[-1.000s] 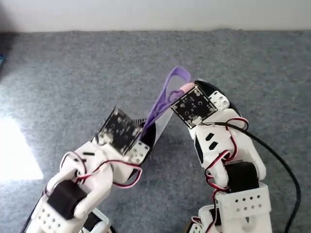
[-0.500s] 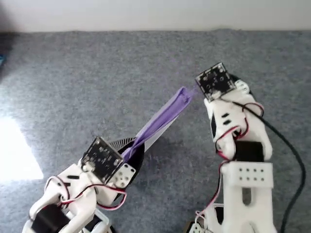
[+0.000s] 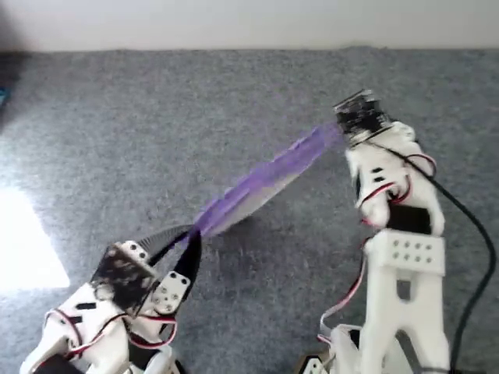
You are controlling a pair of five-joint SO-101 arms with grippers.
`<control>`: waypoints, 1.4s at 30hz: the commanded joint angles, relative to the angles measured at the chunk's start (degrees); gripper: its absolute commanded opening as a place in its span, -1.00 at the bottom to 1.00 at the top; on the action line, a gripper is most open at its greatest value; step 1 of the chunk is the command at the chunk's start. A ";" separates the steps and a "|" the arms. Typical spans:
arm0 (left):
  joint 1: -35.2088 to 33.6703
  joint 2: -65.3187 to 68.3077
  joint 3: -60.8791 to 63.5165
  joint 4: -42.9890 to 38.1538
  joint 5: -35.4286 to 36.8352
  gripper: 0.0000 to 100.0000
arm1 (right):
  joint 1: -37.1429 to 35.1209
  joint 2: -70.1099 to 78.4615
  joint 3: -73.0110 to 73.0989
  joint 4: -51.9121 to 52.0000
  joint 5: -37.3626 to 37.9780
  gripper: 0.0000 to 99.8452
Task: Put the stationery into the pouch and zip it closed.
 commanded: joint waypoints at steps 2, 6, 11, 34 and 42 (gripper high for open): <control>-5.63 -0.44 -0.57 -2.64 0.18 -0.44 | 1.01 -0.13 -3.16 -0.13 0.62 -0.98; -11.87 -0.09 -0.40 -2.90 2.46 -0.22 | 2.51 -0.22 -3.16 0.13 0.62 -0.98; -18.90 -0.35 0.92 -2.90 2.90 -0.22 | 4.44 -0.48 -3.16 5.14 0.62 -0.98; -40.09 -0.44 8.31 0.44 15.74 -0.23 | 5.67 -28.70 -3.43 45.14 -5.98 -0.48; -42.46 -0.44 9.01 0.44 15.38 -0.23 | 5.76 -34.95 -3.43 55.43 -12.92 -0.36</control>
